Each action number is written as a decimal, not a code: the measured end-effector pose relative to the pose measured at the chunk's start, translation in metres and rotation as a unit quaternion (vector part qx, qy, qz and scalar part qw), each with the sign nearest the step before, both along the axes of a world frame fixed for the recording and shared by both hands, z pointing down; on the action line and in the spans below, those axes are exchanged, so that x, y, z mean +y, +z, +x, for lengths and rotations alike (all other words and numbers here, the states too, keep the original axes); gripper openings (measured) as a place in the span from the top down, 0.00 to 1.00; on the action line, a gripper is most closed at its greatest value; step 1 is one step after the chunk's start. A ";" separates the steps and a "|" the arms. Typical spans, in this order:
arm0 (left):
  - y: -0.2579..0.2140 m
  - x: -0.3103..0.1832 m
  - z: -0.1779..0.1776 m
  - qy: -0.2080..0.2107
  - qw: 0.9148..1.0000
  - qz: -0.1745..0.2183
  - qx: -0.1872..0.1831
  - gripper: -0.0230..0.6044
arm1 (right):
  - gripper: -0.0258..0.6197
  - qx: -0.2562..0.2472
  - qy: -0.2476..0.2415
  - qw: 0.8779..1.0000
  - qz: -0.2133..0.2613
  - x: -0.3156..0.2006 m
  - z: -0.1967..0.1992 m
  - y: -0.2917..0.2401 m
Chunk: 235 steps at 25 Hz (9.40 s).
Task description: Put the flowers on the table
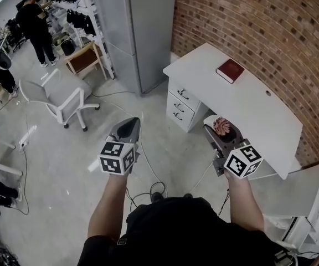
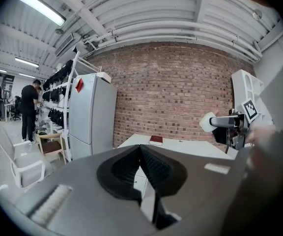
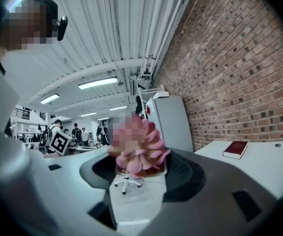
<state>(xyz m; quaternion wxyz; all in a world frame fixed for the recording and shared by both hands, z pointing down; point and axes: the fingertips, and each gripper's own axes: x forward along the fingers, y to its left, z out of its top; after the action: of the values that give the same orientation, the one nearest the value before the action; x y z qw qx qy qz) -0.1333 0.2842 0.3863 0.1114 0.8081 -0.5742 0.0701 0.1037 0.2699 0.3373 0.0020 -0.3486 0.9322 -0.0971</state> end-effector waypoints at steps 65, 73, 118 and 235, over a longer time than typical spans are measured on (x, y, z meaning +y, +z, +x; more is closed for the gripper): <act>0.048 -0.384 0.015 0.024 0.998 -0.061 0.024 0.95 | 0.55 -0.010 0.011 0.994 -0.108 -0.361 0.020 0.076; 0.057 -0.480 -0.028 0.051 0.996 -0.073 0.029 0.95 | 0.55 -0.004 0.046 0.992 -0.117 -0.450 -0.020 0.075; 0.131 -0.641 0.044 0.124 0.981 -0.146 -0.001 0.94 | 0.55 0.114 0.033 0.982 -0.145 -0.605 -0.027 0.162; -0.040 -0.691 0.037 0.164 0.985 0.042 -0.011 0.95 | 0.92 0.035 0.132 0.991 0.009 -0.620 0.024 0.004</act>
<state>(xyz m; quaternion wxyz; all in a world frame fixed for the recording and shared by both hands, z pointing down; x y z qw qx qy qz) -0.0965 -0.4066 0.3462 0.0578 0.8946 -0.4372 0.0717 0.1273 -0.3504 0.3417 -0.0149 -0.4716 0.8784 -0.0756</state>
